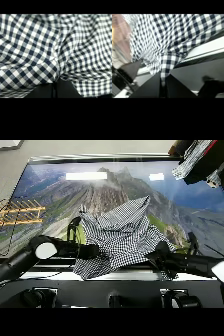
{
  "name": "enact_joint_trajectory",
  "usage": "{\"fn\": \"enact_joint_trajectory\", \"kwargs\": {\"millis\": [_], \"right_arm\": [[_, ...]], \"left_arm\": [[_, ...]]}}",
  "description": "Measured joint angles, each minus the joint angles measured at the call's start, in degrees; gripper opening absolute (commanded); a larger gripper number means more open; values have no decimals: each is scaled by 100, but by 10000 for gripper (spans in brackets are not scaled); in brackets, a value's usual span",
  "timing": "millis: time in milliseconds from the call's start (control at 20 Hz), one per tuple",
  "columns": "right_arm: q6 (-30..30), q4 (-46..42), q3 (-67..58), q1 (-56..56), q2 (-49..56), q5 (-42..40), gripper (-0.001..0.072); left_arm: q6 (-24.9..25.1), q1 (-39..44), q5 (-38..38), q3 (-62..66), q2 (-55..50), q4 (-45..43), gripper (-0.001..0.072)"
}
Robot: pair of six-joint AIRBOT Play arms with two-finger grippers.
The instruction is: Fold the clothes and pants, and hang the long-sleeved shirts on hangers.
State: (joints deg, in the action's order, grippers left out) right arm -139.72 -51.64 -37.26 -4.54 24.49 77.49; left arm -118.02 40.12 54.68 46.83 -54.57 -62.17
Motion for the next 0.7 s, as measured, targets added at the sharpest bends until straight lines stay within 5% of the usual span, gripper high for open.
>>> {"fn": "enact_joint_trajectory", "kwargs": {"millis": [400, 650, 700], "right_arm": [[-925, 520, 0, 0, 1099, -1902, 27], [-28, 1132, 0, -2, 2643, -2765, 73], [234, 1191, 0, -2, 2914, -2898, 143]], "left_arm": [[192, -284, -52, 485, -400, 527, 15], [634, -785, -236, 990, -1399, 1093, 18], [684, -859, -236, 1069, -1600, 1139, 35]]}}
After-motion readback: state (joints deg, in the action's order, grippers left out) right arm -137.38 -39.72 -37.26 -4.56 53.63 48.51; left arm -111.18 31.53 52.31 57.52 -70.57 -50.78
